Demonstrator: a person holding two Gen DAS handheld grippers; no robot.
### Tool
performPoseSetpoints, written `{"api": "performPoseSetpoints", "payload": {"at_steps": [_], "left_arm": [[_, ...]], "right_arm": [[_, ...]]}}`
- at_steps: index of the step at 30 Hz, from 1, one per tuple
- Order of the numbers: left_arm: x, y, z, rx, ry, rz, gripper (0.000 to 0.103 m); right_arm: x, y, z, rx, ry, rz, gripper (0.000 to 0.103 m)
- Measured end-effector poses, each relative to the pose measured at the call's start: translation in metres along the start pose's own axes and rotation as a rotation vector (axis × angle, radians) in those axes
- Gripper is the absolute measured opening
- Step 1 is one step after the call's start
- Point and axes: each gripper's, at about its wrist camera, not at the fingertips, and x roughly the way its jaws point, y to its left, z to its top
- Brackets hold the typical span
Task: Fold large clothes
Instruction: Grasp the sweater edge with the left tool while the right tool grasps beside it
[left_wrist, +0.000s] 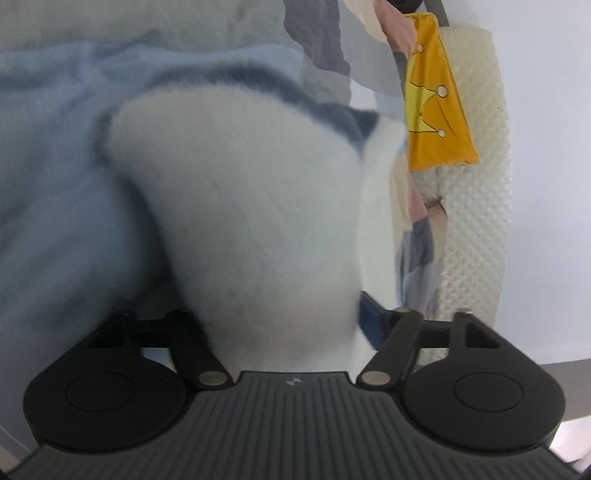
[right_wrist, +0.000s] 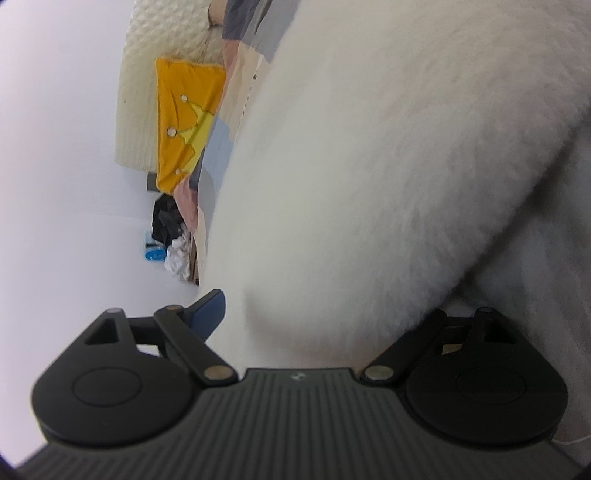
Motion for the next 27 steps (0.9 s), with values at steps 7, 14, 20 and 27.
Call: {"api": "performPoseSetpoints", "payload": {"at_steps": [7, 14, 20, 27], "left_arm": [[0.004, -0.006, 0.003, 0.049, -0.017, 0.018, 0.053], [0.001, -0.007, 0.001, 0.066, -0.027, 0.019, 0.047], [0.001, -0.007, 0.002, 0.068, -0.026, 0.017, 0.045], [0.000, -0.008, 0.001, 0.074, -0.029, 0.015, 0.045]], "right_arm": [[-0.011, -0.014, 0.012, 0.113, -0.058, 0.020, 0.089], [-0.021, -0.018, 0.019, 0.153, -0.141, 0.003, 0.088], [-0.030, -0.023, 0.020, 0.205, -0.211, -0.007, 0.088], [-0.038, -0.032, 0.027, 0.233, -0.303, -0.051, 0.088]]}}
